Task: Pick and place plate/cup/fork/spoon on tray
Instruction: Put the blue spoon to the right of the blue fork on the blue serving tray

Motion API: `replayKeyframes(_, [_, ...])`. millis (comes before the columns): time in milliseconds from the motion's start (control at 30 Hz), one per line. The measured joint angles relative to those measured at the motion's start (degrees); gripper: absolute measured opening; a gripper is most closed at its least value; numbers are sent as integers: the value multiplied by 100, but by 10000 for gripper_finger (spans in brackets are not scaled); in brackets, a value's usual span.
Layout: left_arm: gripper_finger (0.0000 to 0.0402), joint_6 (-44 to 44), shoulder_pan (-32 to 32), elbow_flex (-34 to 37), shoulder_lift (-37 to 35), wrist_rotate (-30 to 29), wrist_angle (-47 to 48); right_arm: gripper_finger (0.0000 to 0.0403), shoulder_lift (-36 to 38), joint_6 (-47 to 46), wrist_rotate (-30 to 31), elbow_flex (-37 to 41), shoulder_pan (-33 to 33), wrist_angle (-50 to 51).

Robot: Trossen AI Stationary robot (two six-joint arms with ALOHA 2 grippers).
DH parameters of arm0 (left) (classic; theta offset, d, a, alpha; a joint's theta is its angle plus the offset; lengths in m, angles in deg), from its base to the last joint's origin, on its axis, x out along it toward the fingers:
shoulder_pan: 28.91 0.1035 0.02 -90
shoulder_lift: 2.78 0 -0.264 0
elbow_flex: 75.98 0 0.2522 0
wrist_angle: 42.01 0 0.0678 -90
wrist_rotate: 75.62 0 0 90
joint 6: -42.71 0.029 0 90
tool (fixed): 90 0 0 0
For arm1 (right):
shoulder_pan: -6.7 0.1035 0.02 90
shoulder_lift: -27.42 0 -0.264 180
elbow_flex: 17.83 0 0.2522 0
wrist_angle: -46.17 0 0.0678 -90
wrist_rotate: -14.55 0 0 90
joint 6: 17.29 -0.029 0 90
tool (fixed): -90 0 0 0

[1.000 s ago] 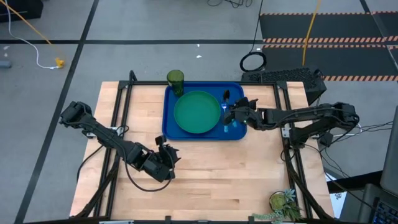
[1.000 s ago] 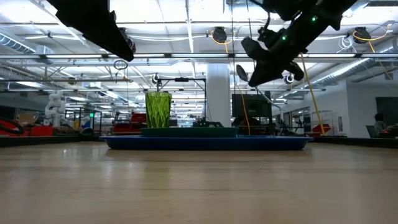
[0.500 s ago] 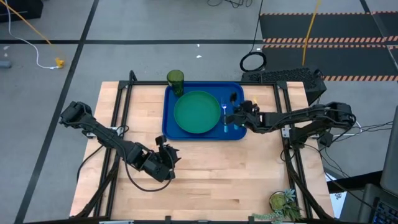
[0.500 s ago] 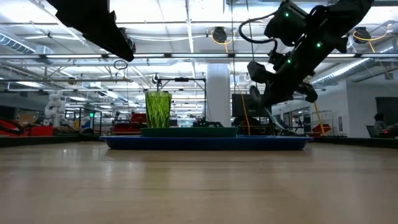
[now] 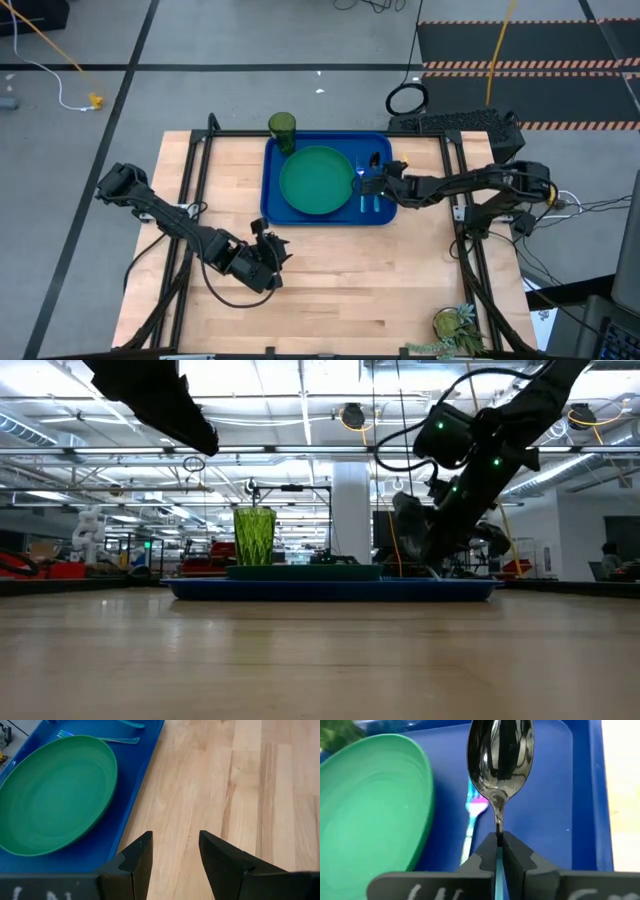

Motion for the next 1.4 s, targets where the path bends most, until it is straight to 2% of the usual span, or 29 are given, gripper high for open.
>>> replayKeyframes(367, [163, 70, 28, 0, 0, 0, -7, 2, -53, -3, -305, -2, -333, 27])
replayKeyframes(1033, [163, 108, 31, 0, 0, 0, -4, 2, -57, 220, -291, -2, -448, 20])
replayKeyframes(1400, [163, 135, 33, 0, 0, 0, -4, 2, -415, 450, -298, -4, -534, -344])
